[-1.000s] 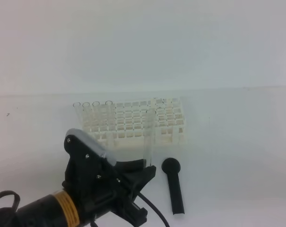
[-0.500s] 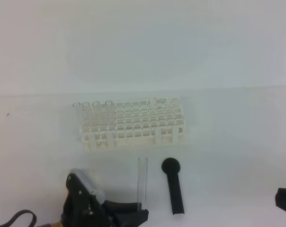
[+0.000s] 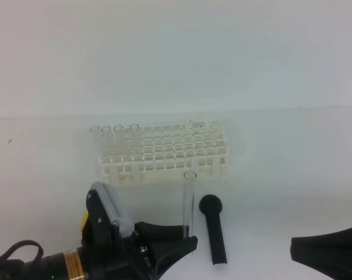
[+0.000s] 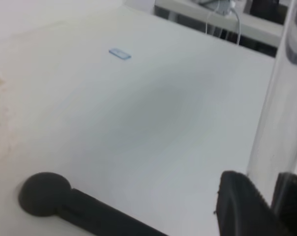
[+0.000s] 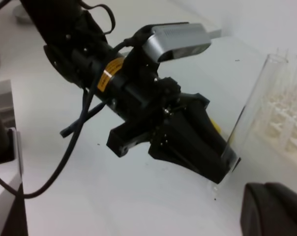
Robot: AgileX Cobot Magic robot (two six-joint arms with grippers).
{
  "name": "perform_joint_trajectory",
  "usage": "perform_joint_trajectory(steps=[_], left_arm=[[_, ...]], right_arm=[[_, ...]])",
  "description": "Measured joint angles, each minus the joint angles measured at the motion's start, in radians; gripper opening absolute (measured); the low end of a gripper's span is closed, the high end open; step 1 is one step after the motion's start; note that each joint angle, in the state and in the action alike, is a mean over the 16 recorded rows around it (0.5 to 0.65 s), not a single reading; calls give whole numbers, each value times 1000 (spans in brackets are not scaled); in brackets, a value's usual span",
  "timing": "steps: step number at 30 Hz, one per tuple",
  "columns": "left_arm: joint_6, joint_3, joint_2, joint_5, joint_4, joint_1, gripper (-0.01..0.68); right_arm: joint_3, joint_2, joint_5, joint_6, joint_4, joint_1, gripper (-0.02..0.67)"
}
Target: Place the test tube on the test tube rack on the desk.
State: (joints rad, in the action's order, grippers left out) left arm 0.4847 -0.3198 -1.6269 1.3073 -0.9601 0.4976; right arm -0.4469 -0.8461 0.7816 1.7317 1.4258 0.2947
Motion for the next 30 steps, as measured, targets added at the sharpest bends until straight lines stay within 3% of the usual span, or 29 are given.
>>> perform_joint_trajectory(steps=[4,18,22,30], left_arm=[[30,-14,13,-7,-18,0,41],[63,-16,16,-7,-24,0,13],[61,-16,16,0,-17,0,20],[40,-16,16,8,-7,0,34]], right_arm=[[0,-24,16,61,30,0,-1],[0,-48,81,150,122,0,20],[-2,-63,104,158,153,0,74],[-35,-126,126,169,197,18,259]])
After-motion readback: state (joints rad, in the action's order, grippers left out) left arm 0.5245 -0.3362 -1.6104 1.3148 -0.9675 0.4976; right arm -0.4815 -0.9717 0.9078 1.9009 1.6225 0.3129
